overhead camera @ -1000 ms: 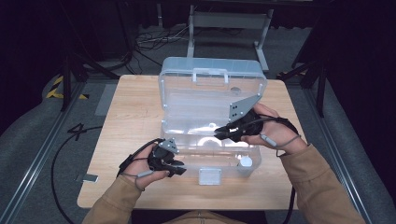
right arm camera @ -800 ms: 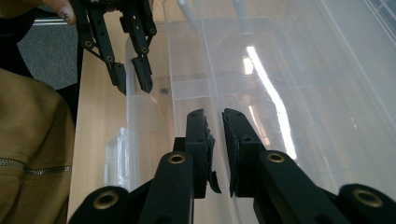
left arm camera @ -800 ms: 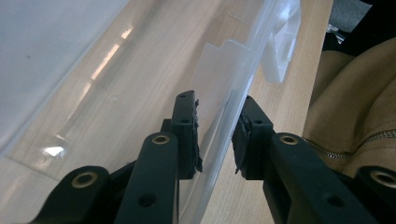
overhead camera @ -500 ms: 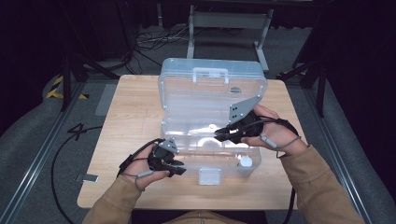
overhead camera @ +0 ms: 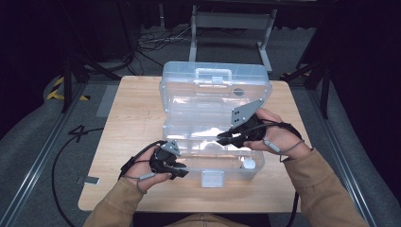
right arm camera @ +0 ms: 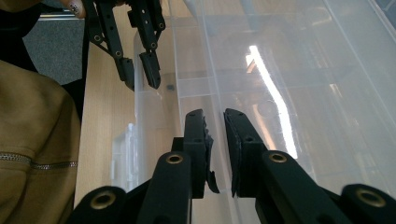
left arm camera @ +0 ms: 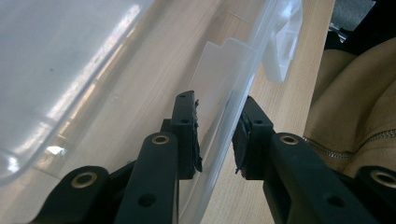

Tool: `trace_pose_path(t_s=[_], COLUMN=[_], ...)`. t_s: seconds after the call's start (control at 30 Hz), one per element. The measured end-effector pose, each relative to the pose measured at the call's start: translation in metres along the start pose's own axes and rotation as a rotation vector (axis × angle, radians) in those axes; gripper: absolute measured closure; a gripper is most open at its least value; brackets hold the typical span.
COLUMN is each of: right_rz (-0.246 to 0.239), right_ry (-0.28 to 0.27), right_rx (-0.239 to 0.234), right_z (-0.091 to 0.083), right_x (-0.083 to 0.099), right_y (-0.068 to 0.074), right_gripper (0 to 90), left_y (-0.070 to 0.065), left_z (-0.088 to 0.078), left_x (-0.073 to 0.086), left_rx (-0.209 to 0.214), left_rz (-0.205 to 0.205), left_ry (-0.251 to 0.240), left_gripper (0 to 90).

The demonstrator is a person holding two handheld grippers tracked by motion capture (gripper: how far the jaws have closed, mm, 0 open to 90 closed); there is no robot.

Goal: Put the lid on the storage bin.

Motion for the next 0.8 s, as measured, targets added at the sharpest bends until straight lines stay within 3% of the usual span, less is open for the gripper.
trace_pose_path(t_s=[0.8], right_rz=[-0.007], right_ry=[0.018], right_rx=[-0.012], right_z=[0.0029], right_x=[0.0009], right_y=[0.0064], right_gripper=[78.6], left_y=[0.0001], left_z=[0.0], left_x=[0.0], left_rx=[-0.006], left_rz=[0.007], left_ry=[0.004], left_gripper=[72.7])
Point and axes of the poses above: each handheld gripper's, and its own axes: z roughly forward along the jaws, x roughly out of its underside, y roughly to its left, the point moved 5 cm from there along z, roughly forward along the jaws, and after that the axes turned 5 degrees about y, right-handed, at the moved point
